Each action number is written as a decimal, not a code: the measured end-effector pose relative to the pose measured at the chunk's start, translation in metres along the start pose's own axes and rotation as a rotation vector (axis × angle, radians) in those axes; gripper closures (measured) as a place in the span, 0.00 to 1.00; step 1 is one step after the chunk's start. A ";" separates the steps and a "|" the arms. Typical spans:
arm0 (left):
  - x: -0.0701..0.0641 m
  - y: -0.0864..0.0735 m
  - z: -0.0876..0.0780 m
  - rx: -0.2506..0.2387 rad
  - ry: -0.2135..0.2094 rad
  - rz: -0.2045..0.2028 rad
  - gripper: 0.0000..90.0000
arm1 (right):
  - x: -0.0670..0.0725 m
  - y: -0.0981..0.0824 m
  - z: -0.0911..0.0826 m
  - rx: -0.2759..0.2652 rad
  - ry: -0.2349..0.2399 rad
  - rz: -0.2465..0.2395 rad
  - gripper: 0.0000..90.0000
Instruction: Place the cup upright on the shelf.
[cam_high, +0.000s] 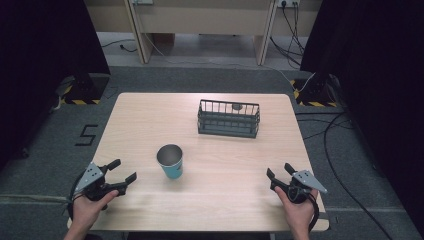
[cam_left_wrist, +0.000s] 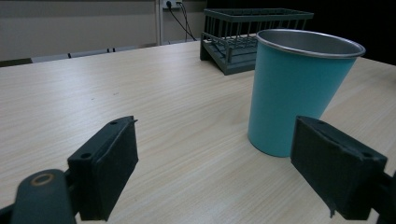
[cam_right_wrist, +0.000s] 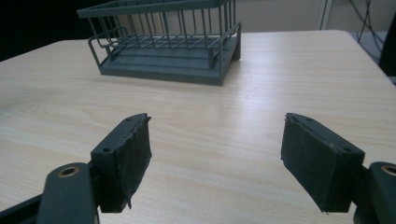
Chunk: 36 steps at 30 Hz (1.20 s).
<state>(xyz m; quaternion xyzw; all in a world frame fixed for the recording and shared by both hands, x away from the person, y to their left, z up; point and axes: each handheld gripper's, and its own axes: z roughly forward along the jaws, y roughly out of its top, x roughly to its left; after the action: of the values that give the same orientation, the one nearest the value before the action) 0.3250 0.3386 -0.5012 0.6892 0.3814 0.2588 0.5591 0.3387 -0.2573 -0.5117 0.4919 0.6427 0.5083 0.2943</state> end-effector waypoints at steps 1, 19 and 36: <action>-0.001 0.000 0.000 -0.002 -0.003 0.002 0.16 | 0.000 0.000 0.000 -0.002 0.000 -0.001 0.27; -0.011 0.021 0.021 -0.015 -0.076 0.024 0.16 | 0.002 0.001 0.004 0.035 0.031 -0.031 0.24; -0.034 0.014 0.053 0.011 -0.199 -0.001 0.16 | -0.001 0.002 0.004 0.033 0.037 -0.007 0.24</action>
<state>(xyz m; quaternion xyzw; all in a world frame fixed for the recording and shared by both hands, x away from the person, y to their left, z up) 0.3501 0.2794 -0.4978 0.7143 0.3258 0.1866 0.5906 0.3431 -0.2562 -0.5115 0.4849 0.6580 0.5058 0.2758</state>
